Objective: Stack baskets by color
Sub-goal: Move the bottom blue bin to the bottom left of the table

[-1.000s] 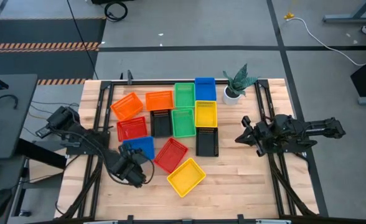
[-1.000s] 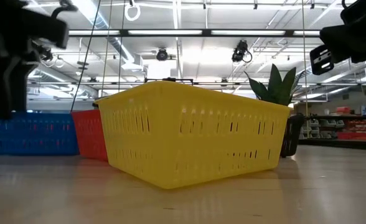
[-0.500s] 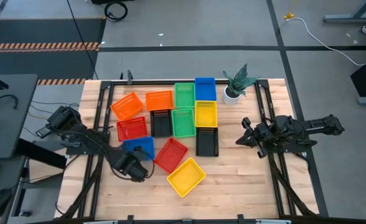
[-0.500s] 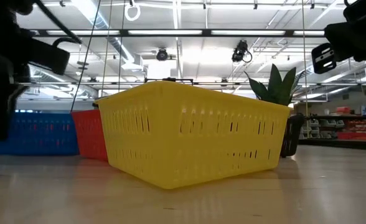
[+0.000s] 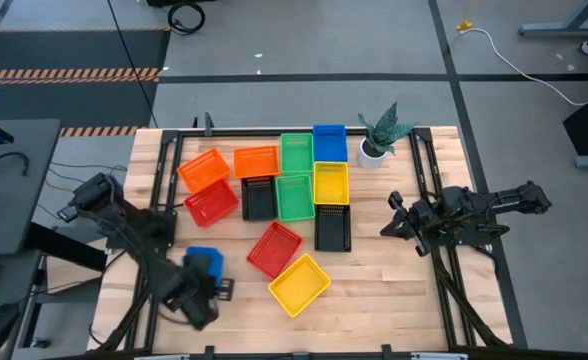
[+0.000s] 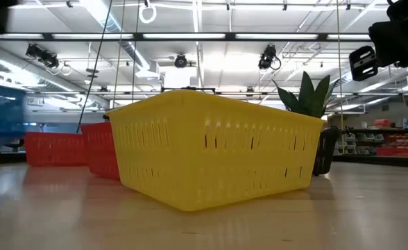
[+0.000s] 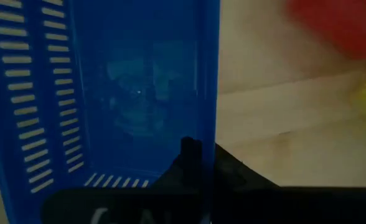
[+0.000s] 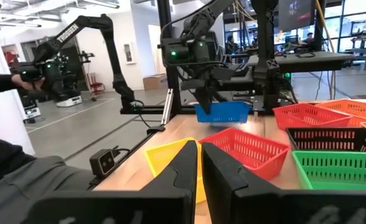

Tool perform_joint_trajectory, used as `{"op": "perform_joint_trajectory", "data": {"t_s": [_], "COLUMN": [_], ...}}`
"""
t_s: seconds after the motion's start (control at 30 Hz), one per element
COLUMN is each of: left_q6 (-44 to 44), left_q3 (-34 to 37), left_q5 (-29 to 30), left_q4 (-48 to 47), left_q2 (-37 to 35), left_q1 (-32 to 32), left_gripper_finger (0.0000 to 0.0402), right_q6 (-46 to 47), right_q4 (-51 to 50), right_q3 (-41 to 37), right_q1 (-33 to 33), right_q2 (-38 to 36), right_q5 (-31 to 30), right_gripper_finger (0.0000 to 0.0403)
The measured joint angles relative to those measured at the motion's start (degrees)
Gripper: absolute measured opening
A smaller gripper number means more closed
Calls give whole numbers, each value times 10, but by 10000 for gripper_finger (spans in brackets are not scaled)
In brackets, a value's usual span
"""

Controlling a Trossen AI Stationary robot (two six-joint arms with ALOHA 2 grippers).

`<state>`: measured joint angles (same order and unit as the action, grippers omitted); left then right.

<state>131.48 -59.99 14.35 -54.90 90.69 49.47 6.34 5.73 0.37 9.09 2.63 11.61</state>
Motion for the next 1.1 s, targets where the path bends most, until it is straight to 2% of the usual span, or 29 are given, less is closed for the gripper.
{"op": "perform_joint_trajectory", "data": {"t_s": [0.17, 0.4, 0.6, 0.8, 0.9, 1.1], "left_q6": [14, 17, 24, 19, 14, -28], "left_q3": [1, 1, 7, 53, 61, 60], "left_q5": [-74, -170, -178, -177, -177, -215], "left_q4": [-57, -64, -58, 3, 0, -2], "left_q2": [1, 1, 1, 1, 1, -3], "left_q1": [-29, -58, -54, -54, -54, -54], "left_gripper_finger": [6, 9, 10, 12, 16, 67], "right_q6": [-3, -3, 1, 1, 1, 10], "right_q4": [-1, -3, -1, -1, 0, 0], "right_q3": [0, 0, 0, 0, 0, 0], "right_q1": [4, 4, 4, 4, 4, 3], "right_q2": [3, 13, 25, 31, 31, 31], "right_q5": [-18, -56, -56, -56, -56, -56], "right_gripper_finger": [29, 29, 29, 29, 29, 29]}}
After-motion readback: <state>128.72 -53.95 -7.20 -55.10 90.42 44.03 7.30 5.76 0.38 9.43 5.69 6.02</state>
